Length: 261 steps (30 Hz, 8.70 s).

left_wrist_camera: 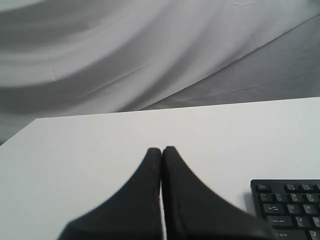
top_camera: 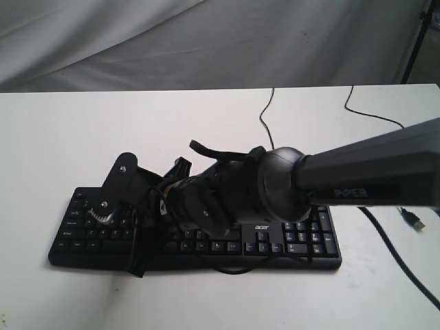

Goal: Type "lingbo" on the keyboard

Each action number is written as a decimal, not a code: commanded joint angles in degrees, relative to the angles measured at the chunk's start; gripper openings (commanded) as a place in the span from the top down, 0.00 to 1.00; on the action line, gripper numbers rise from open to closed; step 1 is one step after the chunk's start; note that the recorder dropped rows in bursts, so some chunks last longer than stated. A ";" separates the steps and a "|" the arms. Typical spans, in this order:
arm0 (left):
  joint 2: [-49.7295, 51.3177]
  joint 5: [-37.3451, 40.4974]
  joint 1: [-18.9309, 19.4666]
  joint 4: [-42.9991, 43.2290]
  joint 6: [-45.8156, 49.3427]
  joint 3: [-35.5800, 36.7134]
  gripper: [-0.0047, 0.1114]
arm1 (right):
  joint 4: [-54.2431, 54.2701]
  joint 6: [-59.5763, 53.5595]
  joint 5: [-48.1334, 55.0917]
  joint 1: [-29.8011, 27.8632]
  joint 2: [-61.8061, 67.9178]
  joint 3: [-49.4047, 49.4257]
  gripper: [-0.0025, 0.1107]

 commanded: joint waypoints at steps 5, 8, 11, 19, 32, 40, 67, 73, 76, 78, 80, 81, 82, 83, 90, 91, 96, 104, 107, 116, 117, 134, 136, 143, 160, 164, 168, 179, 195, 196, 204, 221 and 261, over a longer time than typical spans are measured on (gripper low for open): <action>0.18 -0.25 -0.22 -0.03 -0.16 0.29 0.95 | 0.63 -0.18 -2.05 0.88 0.16 0.29 0.98; 0.18 -0.25 -0.22 -0.03 -0.16 0.29 0.95 | 0.64 -0.18 -2.60 0.98 1.42 0.29 0.98; 0.18 -0.25 -0.22 -0.03 -0.16 0.29 0.95 | 0.64 -0.18 -4.05 1.21 1.93 0.19 0.98; 0.18 -0.25 -0.22 -0.03 -0.16 0.29 0.95 | 0.64 -0.05 -5.05 1.24 2.45 0.19 0.98; 0.18 -0.25 -0.22 -0.03 -0.16 0.29 0.95 | 1.38 -0.05 -3.16 1.24 3.24 0.19 0.98; 0.18 -0.25 -0.22 -0.03 -0.16 0.29 0.95 | 1.72 -0.17 -2.87 1.24 4.15 0.19 0.98; 0.18 -0.25 -0.22 -0.03 -0.16 0.29 0.95 | 0.28 -0.17 -7.17 -5.84 -7.41 9.47 0.98; 0.18 -0.25 -0.22 -0.03 -0.16 0.29 0.95 | 0.28 -0.31 -7.47 -6.20 -5.37 9.47 0.98; 0.18 -0.25 -0.22 -0.03 -0.16 0.29 0.95 | 0.28 -0.43 -8.05 -6.35 -4.52 9.47 0.98; 0.18 -0.25 -0.22 -0.03 -0.16 0.29 0.95 | 0.28 -0.43 -9.17 -6.34 -3.74 9.47 0.98; 0.18 -0.25 -0.22 -0.03 -0.16 0.29 0.95 | 0.28 -0.43 -9.82 -6.34 -3.17 9.47 0.98; 0.18 -0.25 -0.22 -0.03 -0.16 0.29 0.95 | 0.28 -0.43 -10.11 -6.34 -2.84 9.47 0.98; 0.18 -0.25 -0.22 -0.03 -0.16 0.29 0.95 | 0.28 -0.43 -10.43 -6.34 -2.57 9.47 0.98; 0.18 -0.25 -0.22 -0.03 -0.16 0.29 0.95 | 0.28 -0.43 -10.43 -6.45 -2.56 9.47 0.98; 0.18 -0.25 -0.22 -0.03 -0.16 0.29 0.95 | 0.28 -0.43 -10.57 -6.90 -2.56 9.47 0.98; 0.18 -0.25 -0.22 -0.03 -0.16 0.29 0.95 | 0.28 -0.43 -10.57 -6.90 -2.56 9.47 0.98; 0.18 -0.25 -0.22 -0.03 -0.16 0.29 0.95 | 0.28 -0.43 -10.30 -6.84 -2.56 9.47 0.98; 0.18 -0.25 -0.22 -0.03 -0.16 0.29 0.95 | 0.28 -0.43 -10.02 -6.73 -0.62 9.47 0.98; 0.18 -0.25 -0.22 -0.03 -0.16 0.29 0.95 | -0.16 -0.43 -10.02 -6.73 -0.91 9.47 0.98; 0.18 -0.25 -0.22 -0.03 -0.16 0.29 0.95 | -0.39 -0.43 -8.15 -6.73 -6.15 9.47 0.98; 0.18 -0.25 -0.22 -0.03 -0.16 0.29 0.95 | -0.39 -0.43 -7.66 -6.73 -6.89 9.47 0.98; 0.18 -0.25 -0.22 -0.03 -0.16 0.29 0.95 | 0.68 -0.22 -10.39 -6.73 -40.44 31.58 0.98; 0.18 -0.25 -0.22 -0.03 -0.16 0.29 0.95 | 0.68 0.70 -9.24 -6.73 -52.73 35.66 0.98; 0.18 -0.25 -0.22 -0.03 -0.16 0.29 0.95 | 0.68 6.27 2.98 -6.73 -88.42 48.05 0.98; 0.18 -0.25 -0.22 -0.03 -0.16 0.29 0.95 | 0.68 6.27 3.84 -8.48 -100.53 54.29 0.98; 0.18 -0.25 -0.22 -0.03 -0.16 0.29 0.95 | 0.68 6.27 5.15 -17.15 -104.20 55.48 0.98; 0.18 -0.25 -0.22 -0.03 -0.16 0.29 0.95 | 0.68 6.27 7.01 -25.70 -110.44 57.75 0.98; 0.18 -0.24 -0.22 -0.03 -0.16 0.29 0.95 | 0.68 6.27 7.95 -35.40 -118.96 64.80 0.98; 0.18 -0.24 -0.22 -0.03 -0.16 0.29 0.95 | -4.82 18.14 1.57 -35.40 -118.96 70.91 0.98; 0.18 -0.24 -0.22 -0.03 -0.16 0.29 0.95 | -4.82 18.27 0.78 -35.40 -118.96 71.30 0.98; 0.18 -0.24 -0.22 -0.03 -0.16 0.29 0.95 | -4.82 18.27 3.10 -35.40 -118.96 71.30 0.98; 0.18 -0.24 -0.22 -0.03 -0.16 0.29 0.95 | -4.82 18.27 3.01 -35.40 -118.96 71.30 0.98; 0.18 -0.24 -0.22 -0.03 -0.16 0.29 0.95 | -4.82 18.27 3.01 -35.40 -118.96 71.30 0.98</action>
